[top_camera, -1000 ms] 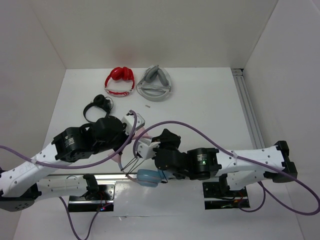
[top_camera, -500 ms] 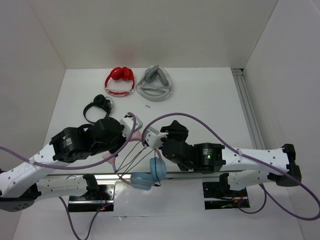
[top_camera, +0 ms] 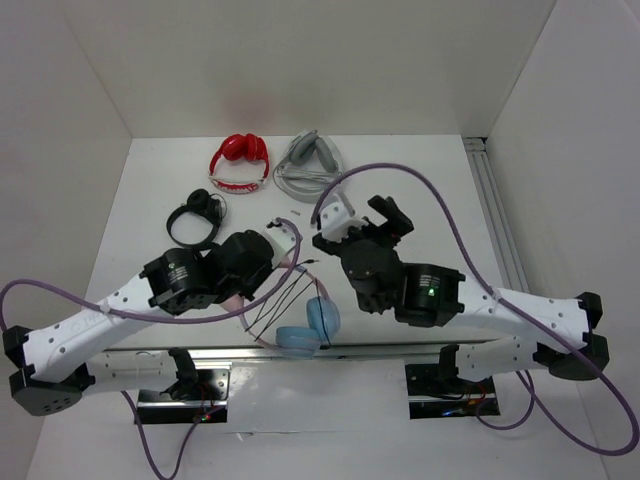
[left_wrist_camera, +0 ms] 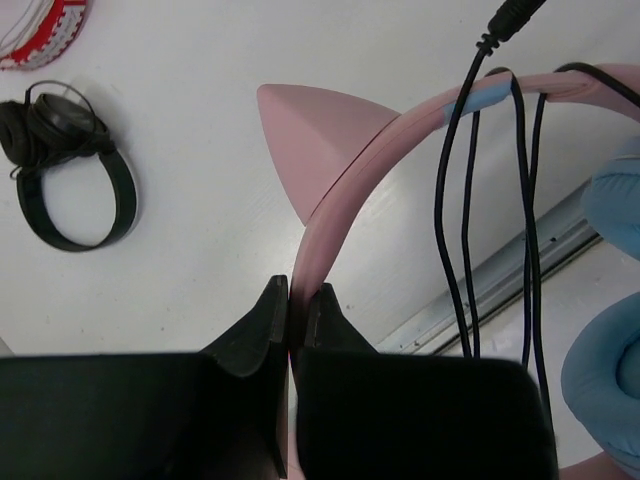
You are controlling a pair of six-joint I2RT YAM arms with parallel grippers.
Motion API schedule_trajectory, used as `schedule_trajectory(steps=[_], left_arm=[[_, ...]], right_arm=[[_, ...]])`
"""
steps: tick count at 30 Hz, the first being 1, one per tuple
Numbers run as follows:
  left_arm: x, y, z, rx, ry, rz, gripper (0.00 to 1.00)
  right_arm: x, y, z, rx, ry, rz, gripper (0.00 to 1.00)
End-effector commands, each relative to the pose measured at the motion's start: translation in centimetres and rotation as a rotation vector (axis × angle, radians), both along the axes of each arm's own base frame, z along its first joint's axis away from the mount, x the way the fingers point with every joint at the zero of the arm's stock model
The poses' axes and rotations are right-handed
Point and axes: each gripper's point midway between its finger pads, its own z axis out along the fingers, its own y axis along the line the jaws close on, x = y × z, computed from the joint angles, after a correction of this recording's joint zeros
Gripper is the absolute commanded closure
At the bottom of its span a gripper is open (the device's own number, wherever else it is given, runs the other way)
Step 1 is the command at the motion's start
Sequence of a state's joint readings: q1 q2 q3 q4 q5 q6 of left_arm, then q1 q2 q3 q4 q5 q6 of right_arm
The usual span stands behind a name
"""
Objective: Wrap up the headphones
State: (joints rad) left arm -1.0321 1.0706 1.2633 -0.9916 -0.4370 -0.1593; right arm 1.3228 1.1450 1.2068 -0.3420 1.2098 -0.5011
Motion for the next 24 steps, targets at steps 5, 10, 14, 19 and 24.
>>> schedule_trajectory(steps=[5, 10, 14, 19, 24], left_arm=[[8.6, -1.4, 1.2, -0.221, -0.080, 0.057, 1.00], [13.8, -0.1, -1.0, -0.278, -0.027, 0.222, 1.00], [17.5, 0.3, -3.1, -0.263, -0.036, 0.274, 1.00], [22.5, 1.5, -4.9, -0.292, -0.033, 0.393, 1.00], [25.9, 2.3, -7.2, -0.264, -0.056, 0.447, 1.00]], right_arm=[[-1.4, -1.8, 3.2, 0.446, 0.059, -0.090, 0.00], [-2.4, -1.7, 1.2, 0.470, 0.125, -0.037, 0.00], [-2.8, -1.2, 0.4, 0.512, 0.151, 0.024, 0.00], [-3.0, -1.2, 0.7, 0.531, 0.162, 0.038, 0.00], [-3.5, -0.7, 0.2, 0.562, 0.205, 0.081, 0.00]])
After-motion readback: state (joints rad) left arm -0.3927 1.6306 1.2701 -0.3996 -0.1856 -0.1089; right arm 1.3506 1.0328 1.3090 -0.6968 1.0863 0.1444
